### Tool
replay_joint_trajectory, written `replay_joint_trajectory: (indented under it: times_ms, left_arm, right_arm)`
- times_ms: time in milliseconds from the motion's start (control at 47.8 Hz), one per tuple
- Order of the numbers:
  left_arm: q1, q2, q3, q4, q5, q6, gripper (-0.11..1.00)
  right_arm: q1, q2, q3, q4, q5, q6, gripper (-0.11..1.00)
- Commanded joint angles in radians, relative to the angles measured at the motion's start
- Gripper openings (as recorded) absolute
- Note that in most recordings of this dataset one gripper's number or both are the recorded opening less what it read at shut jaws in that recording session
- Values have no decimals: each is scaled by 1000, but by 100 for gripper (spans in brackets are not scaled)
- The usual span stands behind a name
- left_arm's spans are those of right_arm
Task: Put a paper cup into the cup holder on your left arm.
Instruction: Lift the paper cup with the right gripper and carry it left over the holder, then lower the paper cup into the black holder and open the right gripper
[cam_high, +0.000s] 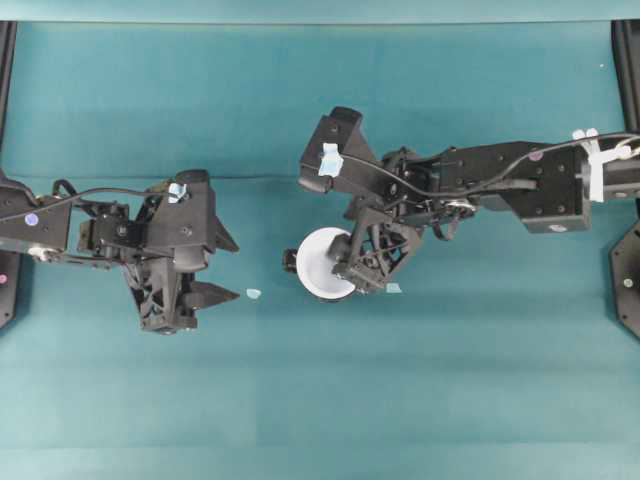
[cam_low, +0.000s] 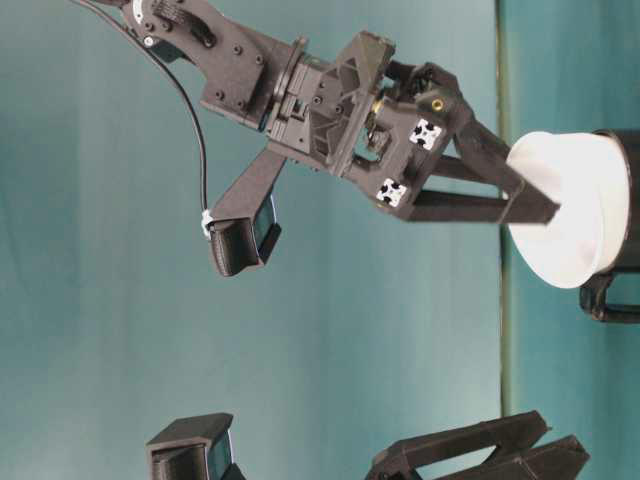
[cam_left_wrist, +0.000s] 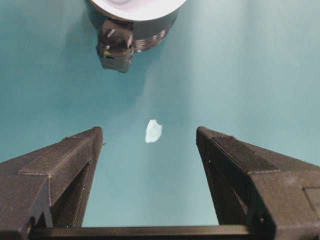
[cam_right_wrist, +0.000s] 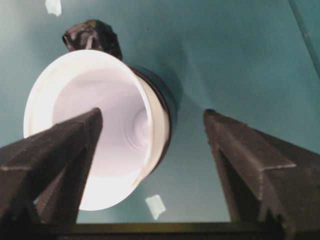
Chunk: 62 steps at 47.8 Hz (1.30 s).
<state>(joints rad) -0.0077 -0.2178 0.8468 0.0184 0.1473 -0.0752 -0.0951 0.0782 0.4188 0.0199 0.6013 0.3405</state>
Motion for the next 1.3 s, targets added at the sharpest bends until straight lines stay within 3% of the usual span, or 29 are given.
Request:
replay_joint_trajectory:
  times_ms: [0,649,1276]
  left_arm:
    - [2,0,-17,0,-8,0,79]
    - [3,6,-17,2,-8,0,79]
    - [3,6,-14,2,-8,0,79]
  right_arm:
    - [0,-9,-6,-2,-6,9,91]
    - [-8,-66,8,-5,-9,8,91]
    - [3,-324,207,-5,-181,8,91]
